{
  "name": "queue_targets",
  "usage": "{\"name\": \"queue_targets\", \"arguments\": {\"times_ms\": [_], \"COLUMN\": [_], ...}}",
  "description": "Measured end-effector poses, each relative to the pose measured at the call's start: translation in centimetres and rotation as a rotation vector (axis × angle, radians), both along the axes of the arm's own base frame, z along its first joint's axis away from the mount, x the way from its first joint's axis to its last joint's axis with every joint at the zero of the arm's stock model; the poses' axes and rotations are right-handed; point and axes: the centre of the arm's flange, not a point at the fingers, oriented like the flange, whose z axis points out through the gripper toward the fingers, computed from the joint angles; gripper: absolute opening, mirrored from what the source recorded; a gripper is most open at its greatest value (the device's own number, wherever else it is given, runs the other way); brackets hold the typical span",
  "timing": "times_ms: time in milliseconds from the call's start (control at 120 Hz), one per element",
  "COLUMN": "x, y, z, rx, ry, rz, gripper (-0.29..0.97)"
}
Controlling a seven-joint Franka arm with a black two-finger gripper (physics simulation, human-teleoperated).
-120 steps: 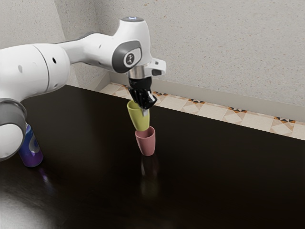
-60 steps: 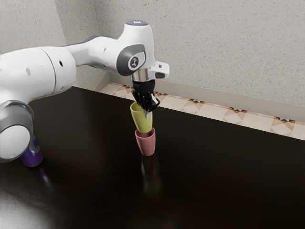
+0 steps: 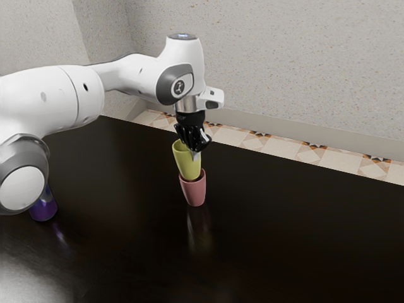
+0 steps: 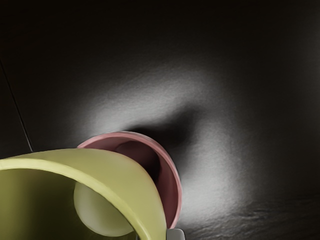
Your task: Place the left cup onto the right cup
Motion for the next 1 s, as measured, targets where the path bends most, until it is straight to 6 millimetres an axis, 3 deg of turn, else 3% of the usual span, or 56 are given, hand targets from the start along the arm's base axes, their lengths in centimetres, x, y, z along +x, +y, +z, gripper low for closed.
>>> {"name": "queue_targets", "arguments": {"times_ms": [458,675,808,1000], "x": [0.3,0.2,0.0,-1.1], "y": [-0.3,-0.9,-0.9,-0.5], "z": [-2.1,-2.2,-0.8,4.2], "rx": [-0.002,-0.031,-0.044,-0.065], "ry": [0.023,0.029,0.012,-0.04], "rz": [0.0,0.004,0.008,0.009], "gripper": [-0.09,0.32,0.47,0.58]}}
